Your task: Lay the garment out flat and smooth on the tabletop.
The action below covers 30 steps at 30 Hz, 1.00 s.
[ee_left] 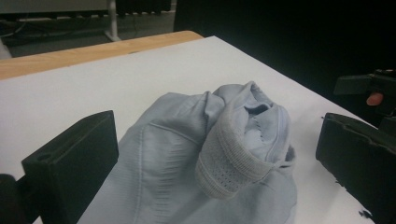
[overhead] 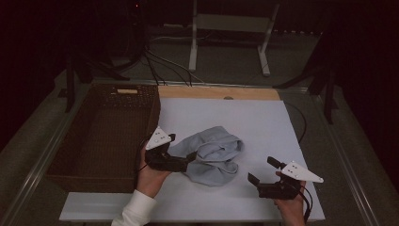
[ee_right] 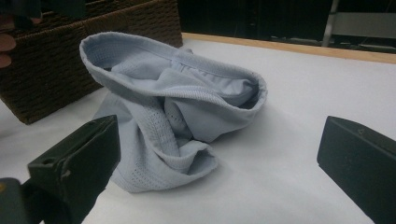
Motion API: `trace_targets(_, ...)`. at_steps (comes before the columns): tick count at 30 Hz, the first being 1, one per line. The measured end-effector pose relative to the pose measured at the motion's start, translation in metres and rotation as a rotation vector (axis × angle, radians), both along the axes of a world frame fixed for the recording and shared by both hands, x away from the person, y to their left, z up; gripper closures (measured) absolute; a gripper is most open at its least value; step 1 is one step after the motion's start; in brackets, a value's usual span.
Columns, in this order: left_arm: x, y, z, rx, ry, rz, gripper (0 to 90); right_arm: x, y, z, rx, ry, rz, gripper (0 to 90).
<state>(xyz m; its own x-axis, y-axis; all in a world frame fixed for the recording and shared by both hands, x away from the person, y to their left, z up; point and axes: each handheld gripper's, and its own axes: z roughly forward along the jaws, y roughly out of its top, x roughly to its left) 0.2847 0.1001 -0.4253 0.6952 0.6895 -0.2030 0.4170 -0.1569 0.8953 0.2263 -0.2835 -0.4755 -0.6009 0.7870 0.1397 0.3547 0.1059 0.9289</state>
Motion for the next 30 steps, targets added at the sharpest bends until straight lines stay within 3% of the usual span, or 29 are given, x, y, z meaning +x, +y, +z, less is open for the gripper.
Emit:
trace_targets(6, -0.002, 0.000, 0.002, 0.003, -0.008, -0.003, 0.5, -0.001, 0.002, -0.001, 0.000, -0.009, -0.001, 0.0)
trace_targets(8, -0.002, 0.000, 0.002, 0.003, -0.008, -0.005, 0.6, -0.001, 0.003, -0.001, 0.001, -0.032, 0.004, 0.0)
trace_targets(14, -0.003, 0.002, 0.003, 0.002, -0.009, 0.000, 0.6, 0.001, 0.010, 0.001, 0.029, -0.032, 0.026, 0.0)
trace_targets(19, -0.004, 0.005, 0.006, -0.009, -0.012, 0.003, 0.5, 0.003, 0.016, 0.006, 0.076, -0.031, 0.063, 0.0)
trace_targets(26, -0.005, 0.006, 0.008, -0.015, -0.010, 0.006, 0.6, 0.008, 0.024, 0.017, 0.100, -0.028, 0.096, 0.0)
trace_targets(30, -0.006, 0.007, 0.009, 0.005, -0.022, 0.018, 0.6, 0.014, 0.031, 0.022, 0.096, -0.036, 0.109, 0.0)
